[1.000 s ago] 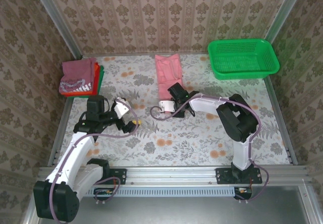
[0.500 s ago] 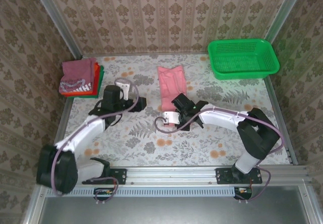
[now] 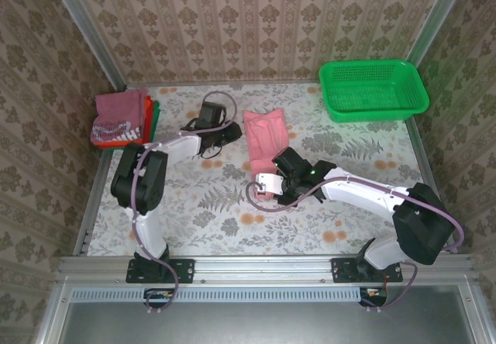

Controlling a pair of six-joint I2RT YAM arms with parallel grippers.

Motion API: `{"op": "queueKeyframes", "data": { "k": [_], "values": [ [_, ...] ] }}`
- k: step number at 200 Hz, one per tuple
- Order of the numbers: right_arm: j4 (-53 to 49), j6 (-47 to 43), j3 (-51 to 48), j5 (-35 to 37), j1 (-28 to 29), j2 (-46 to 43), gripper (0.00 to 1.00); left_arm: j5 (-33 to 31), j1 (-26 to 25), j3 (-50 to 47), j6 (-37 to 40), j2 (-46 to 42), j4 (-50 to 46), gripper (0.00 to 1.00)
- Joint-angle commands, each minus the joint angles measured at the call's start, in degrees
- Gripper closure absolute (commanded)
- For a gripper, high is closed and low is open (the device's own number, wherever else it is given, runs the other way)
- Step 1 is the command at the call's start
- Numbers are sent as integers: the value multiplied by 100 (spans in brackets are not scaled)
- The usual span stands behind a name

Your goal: Fold and stack the t-shirts

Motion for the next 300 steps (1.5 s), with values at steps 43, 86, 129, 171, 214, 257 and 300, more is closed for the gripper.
{"op": "queueKeyframes", "data": {
  "k": [43,86,129,171,214,257,300],
  "values": [
    [-302,172,-16,-142,70,-273,100,714,9,823,-482,1073,264,100],
    [-664,241,36,-238,159,-490,100,880,6,867,-526,1371,268,100],
    [-1106,415,41,-314,281,-903,100,1021,-184,548,-484,1271,250,100],
    [-1503,435,253,-205,345,-1302,100,1261,-320,-51,-440,956,100,100],
    [-1560,-35,482,225,276,-1252,100,1455,-509,-538,-355,822,-14,100],
    [-1412,-663,1114,424,-192,-613,100,1512,-415,-715,-325,888,-38,100],
    [-1252,-1240,1963,451,-761,353,100,1605,-308,-794,-403,1058,83,100]
  ]
}}
